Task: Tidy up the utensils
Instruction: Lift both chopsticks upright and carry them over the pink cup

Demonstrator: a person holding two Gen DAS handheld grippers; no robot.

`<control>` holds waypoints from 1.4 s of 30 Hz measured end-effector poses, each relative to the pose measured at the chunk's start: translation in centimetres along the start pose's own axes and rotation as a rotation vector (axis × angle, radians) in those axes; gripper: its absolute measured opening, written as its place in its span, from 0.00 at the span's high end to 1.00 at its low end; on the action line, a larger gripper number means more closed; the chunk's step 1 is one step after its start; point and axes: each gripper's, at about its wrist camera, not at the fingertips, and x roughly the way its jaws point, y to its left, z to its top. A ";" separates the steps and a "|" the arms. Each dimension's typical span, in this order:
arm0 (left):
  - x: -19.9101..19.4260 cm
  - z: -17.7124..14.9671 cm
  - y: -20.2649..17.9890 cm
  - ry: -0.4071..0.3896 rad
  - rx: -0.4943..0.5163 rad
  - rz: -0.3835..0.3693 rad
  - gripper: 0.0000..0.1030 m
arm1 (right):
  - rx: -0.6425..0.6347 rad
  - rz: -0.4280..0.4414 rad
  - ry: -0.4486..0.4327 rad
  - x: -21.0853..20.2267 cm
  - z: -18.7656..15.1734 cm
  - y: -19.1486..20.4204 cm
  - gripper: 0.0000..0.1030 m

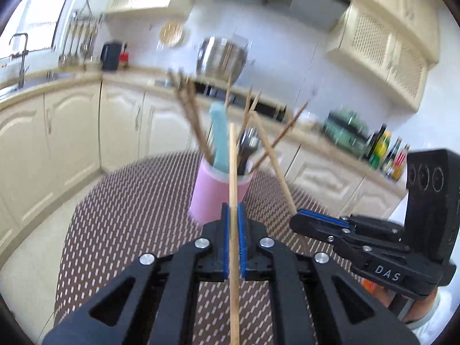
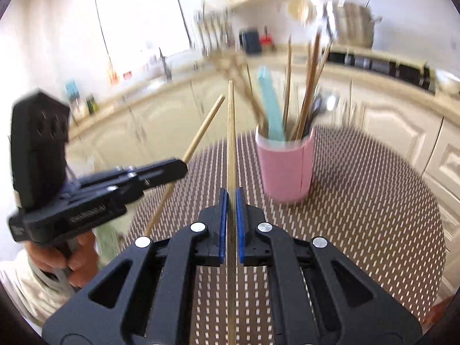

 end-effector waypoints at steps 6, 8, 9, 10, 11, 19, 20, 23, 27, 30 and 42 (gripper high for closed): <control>-0.5 3.8 -1.6 -0.225 0.007 -0.053 0.95 | 0.054 -0.011 -0.265 -3.0 3.1 -0.8 0.94; -0.3 4.9 -2.0 -0.300 0.003 -0.059 0.95 | 0.055 -0.015 -0.323 -2.7 4.1 -1.6 0.94; 0.1 5.6 -2.2 -0.345 0.001 -0.064 0.95 | 0.054 -0.010 -0.357 -2.7 4.7 -2.0 0.94; 0.4 6.1 -2.4 -0.367 -0.002 -0.062 0.95 | 0.055 -0.004 -0.378 -2.3 5.3 -2.1 0.94; 0.9 6.6 -2.6 -0.393 -0.006 -0.063 0.95 | 0.057 -0.002 -0.395 -2.1 5.5 -2.2 0.94; 4.4 8.8 -2.7 -0.502 -0.011 -0.059 0.95 | 0.082 -0.015 -0.412 1.5 6.7 -3.0 0.94; 4.7 8.9 -2.4 -0.511 -0.014 -0.056 0.95 | 0.084 -0.022 -0.423 1.9 6.7 -3.4 0.94; 6.5 9.3 -2.3 -0.539 -0.006 -0.046 0.95 | 0.081 -0.043 -0.453 2.8 7.0 -3.9 0.94; 8.1 9.2 -2.1 -0.568 0.001 -0.028 0.94 | 0.073 -0.068 -0.491 3.5 7.5 -4.6 0.94; 9.2 9.3 -1.8 -0.580 -0.006 -0.016 0.95 | 0.079 -0.064 -0.517 3.9 7.9 -5.0 0.94; 12.4 7.9 -0.7 -0.582 0.003 0.043 0.94 | 0.065 -0.074 -0.504 5.9 6.9 -5.5 0.94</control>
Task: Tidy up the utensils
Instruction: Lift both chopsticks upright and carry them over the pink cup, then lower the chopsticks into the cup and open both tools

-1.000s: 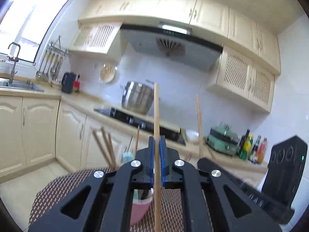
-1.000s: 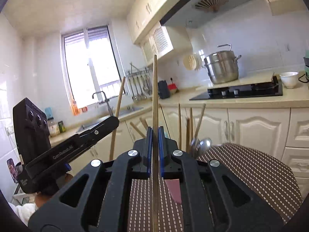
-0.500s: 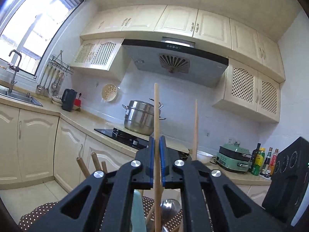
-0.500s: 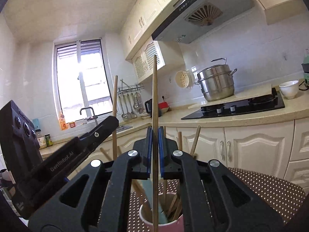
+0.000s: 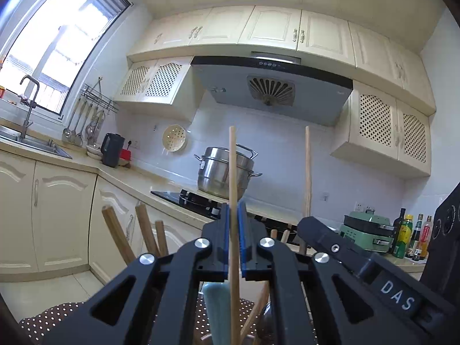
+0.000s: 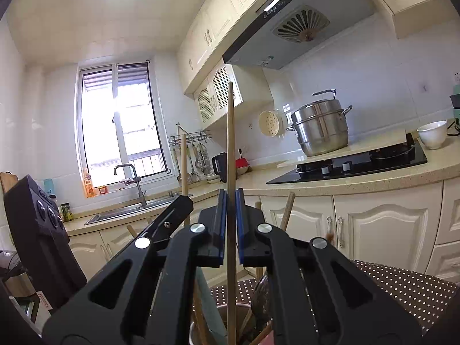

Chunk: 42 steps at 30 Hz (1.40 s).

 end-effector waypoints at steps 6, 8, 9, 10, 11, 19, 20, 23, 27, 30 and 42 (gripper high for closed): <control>-0.1 -0.1 0.2 0.024 -0.001 -0.009 0.94 | -0.011 -0.006 0.033 -0.2 -0.7 -0.1 0.94; -0.5 -0.1 -0.1 0.020 0.016 -0.011 0.94 | -0.022 -0.011 0.040 -0.5 -0.7 0.0 0.94; -0.7 -0.1 -0.1 0.016 0.022 -0.012 0.94 | -0.026 -0.010 0.043 -0.6 -0.7 0.1 0.94; -0.8 -0.1 -0.3 0.013 0.029 -0.012 0.94 | -0.027 -0.010 0.046 -0.7 -0.7 0.1 0.94; -0.9 -0.1 -0.4 0.013 0.028 -0.013 0.94 | -0.030 -0.012 0.049 -0.8 -0.7 0.1 0.94; -1.4 0.2 -0.6 -0.006 -0.002 -0.001 0.94 | -0.046 -0.029 0.089 -2.0 -0.9 -0.1 0.94; -1.4 0.0 -0.6 0.002 -0.012 -0.005 0.94 | -0.040 -0.029 0.096 -2.0 -1.0 -0.2 0.94; -1.7 -0.2 -0.8 0.006 0.003 0.001 0.94 | -0.040 -0.032 0.112 -2.2 -1.3 -0.4 0.94; -2.3 -0.6 -0.9 0.020 0.021 -0.003 0.94 | -0.042 -0.035 0.137 -2.2 -1.8 -0.6 0.94; -2.7 -1.0 -1.0 0.036 0.041 -0.004 0.94 | -0.042 -0.035 0.149 -2.3 -2.1 -0.6 0.94; -3.7 -2.1 -1.0 0.192 0.071 -0.032 0.76 | -0.046 -0.059 0.206 -2.6 -3.1 -0.6 0.93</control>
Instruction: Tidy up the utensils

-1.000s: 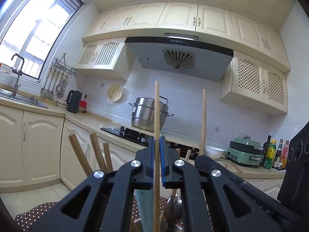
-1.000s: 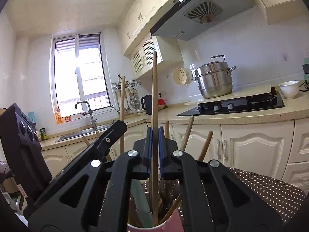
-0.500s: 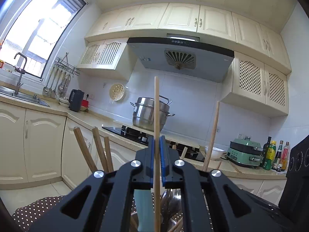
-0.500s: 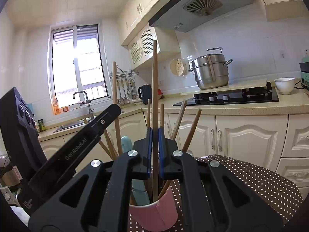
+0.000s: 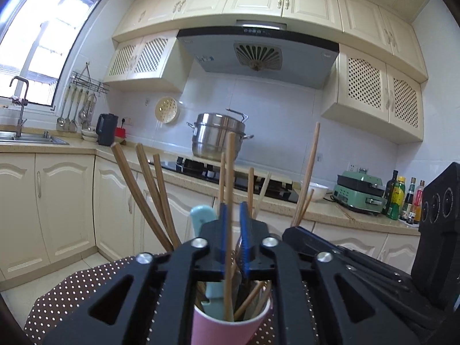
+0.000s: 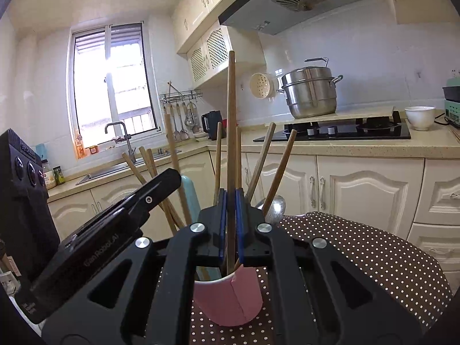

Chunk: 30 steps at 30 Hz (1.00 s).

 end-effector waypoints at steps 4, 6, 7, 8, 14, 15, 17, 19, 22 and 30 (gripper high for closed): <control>-0.5 0.0 0.2 0.030 -0.009 0.004 0.59 | 0.016 -0.001 0.017 -0.2 -0.2 0.0 0.93; -1.2 0.2 0.5 0.038 -0.017 0.008 0.54 | 0.018 0.003 0.024 -0.3 -0.3 0.2 0.93; -1.4 0.3 0.5 0.040 -0.019 0.009 0.53 | 0.018 0.003 0.030 -0.4 -0.3 0.3 0.93; -1.8 0.4 0.6 0.044 -0.021 0.011 0.52 | 0.019 0.003 0.033 -0.5 -0.3 0.4 0.93; -4.0 1.8 1.3 0.078 -0.061 0.089 0.48 | 0.051 -0.016 0.047 -1.2 -0.1 0.6 0.73; -4.5 2.2 1.4 0.093 -0.069 0.093 0.46 | 0.053 -0.021 0.044 -1.5 0.0 0.6 0.67; -5.1 2.6 1.4 0.106 -0.061 0.114 0.43 | 0.060 -0.025 0.037 -2.1 0.2 0.8 0.53; -6.2 3.1 1.2 0.119 -0.045 0.126 0.38 | 0.070 -0.018 0.039 -2.6 0.5 0.9 0.53; -8.1 3.8 1.0 0.125 -0.052 0.131 0.31 | 0.070 -0.021 0.033 -3.9 0.7 1.3 0.53; -12.9 4.9 -0.9 0.121 0.041 0.191 0.23 | 0.037 -0.081 0.004 -9.8 1.0 2.8 0.50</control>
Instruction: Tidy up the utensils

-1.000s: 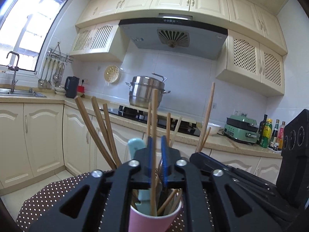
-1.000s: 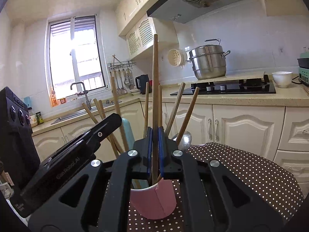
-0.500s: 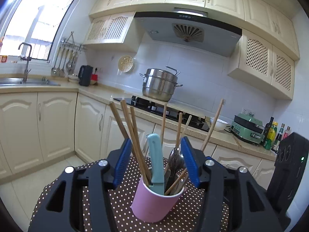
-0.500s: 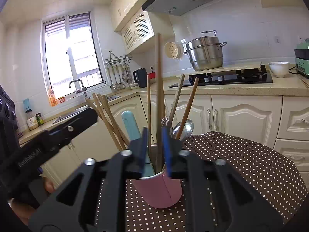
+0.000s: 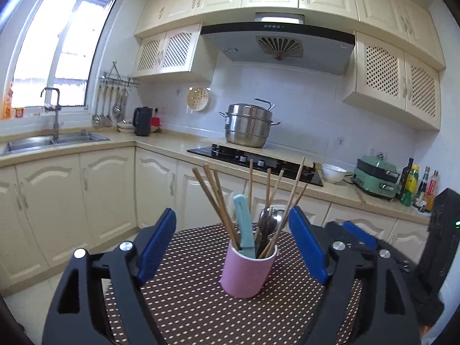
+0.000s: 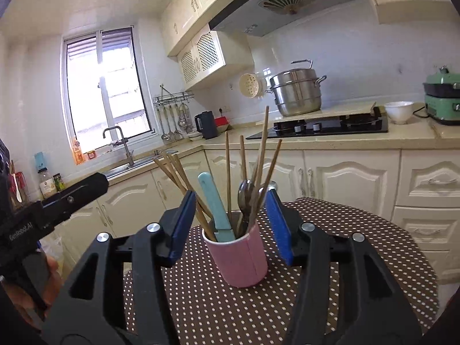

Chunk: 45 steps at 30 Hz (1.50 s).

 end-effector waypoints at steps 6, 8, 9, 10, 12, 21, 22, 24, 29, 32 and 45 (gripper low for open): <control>-4.8 0.1 -1.1 -0.006 0.051 0.000 0.14 | -0.008 -0.045 -0.009 -5.5 0.0 1.5 0.41; -6.1 0.1 -1.6 -0.005 0.076 0.005 0.13 | -0.031 -0.059 -0.024 -7.6 0.2 2.6 0.39; -7.2 0.1 -2.0 -0.017 0.098 0.004 0.13 | -0.044 -0.066 -0.027 -8.4 0.4 3.1 0.38; -7.7 0.1 -2.2 -0.023 0.107 0.006 0.13 | -0.052 -0.070 -0.031 -9.1 0.4 3.5 0.36; -9.4 0.0 -2.6 -0.046 0.126 0.032 0.12 | -0.071 -0.076 -0.050 -11.0 0.4 4.5 0.33; -16.3 -0.4 -3.4 -0.088 0.127 0.002 0.09 | -0.128 -0.101 -0.108 -17.0 0.3 7.4 0.24; -16.7 -0.5 -3.6 -0.098 0.131 0.003 0.09 | -0.135 -0.101 -0.109 -17.2 0.4 7.5 0.22; -17.5 -0.4 -4.0 -0.116 0.138 0.009 0.09 | -0.139 -0.098 -0.112 -17.7 0.3 7.7 0.20; -18.6 -0.4 -4.9 -0.157 0.176 0.039 0.08 | -0.140 -0.106 -0.131 -18.4 0.4 7.8 0.17; -18.9 -0.5 -5.1 -0.170 0.187 0.058 0.08 | -0.150 -0.136 -0.135 -18.8 0.4 8.0 0.15; -18.8 -0.8 -5.3 -0.145 0.169 0.050 0.08 | -0.197 -0.181 -0.153 -19.8 0.1 8.6 0.15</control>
